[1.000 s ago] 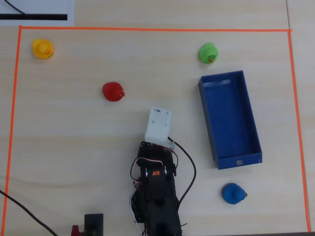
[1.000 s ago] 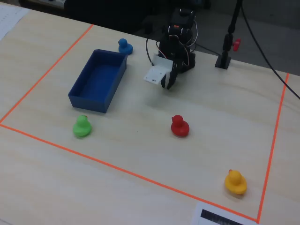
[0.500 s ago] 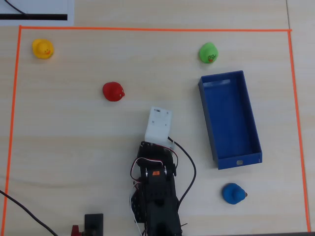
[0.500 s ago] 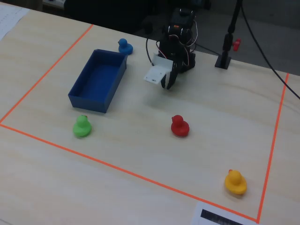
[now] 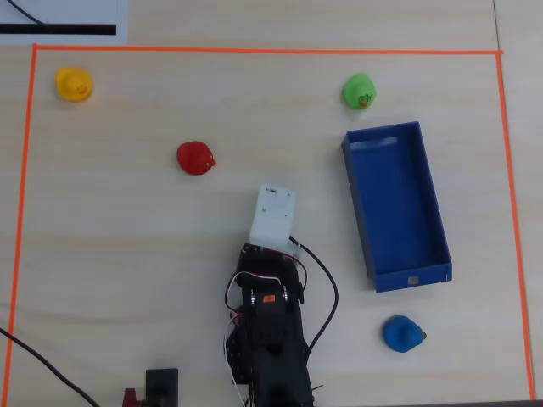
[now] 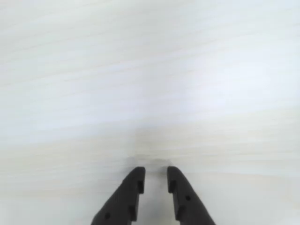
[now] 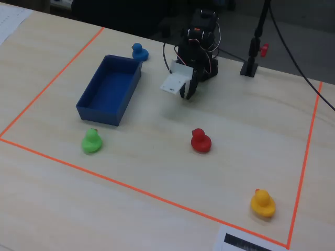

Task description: Grasp yellow duck and put it into box.

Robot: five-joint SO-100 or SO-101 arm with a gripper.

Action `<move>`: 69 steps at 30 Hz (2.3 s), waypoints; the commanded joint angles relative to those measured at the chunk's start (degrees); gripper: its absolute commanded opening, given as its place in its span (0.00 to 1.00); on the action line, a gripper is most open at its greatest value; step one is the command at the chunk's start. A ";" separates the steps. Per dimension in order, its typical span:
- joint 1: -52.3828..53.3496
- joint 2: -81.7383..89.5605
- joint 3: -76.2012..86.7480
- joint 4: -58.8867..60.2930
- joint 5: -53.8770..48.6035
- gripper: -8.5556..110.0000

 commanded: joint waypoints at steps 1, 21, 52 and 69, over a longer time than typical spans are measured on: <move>0.18 -0.53 -0.35 1.14 0.44 0.10; 0.18 -0.53 -0.35 1.05 0.44 0.07; -7.03 -56.95 -29.44 -77.87 -18.98 0.24; -15.64 -72.77 -45.97 -73.74 -17.75 0.27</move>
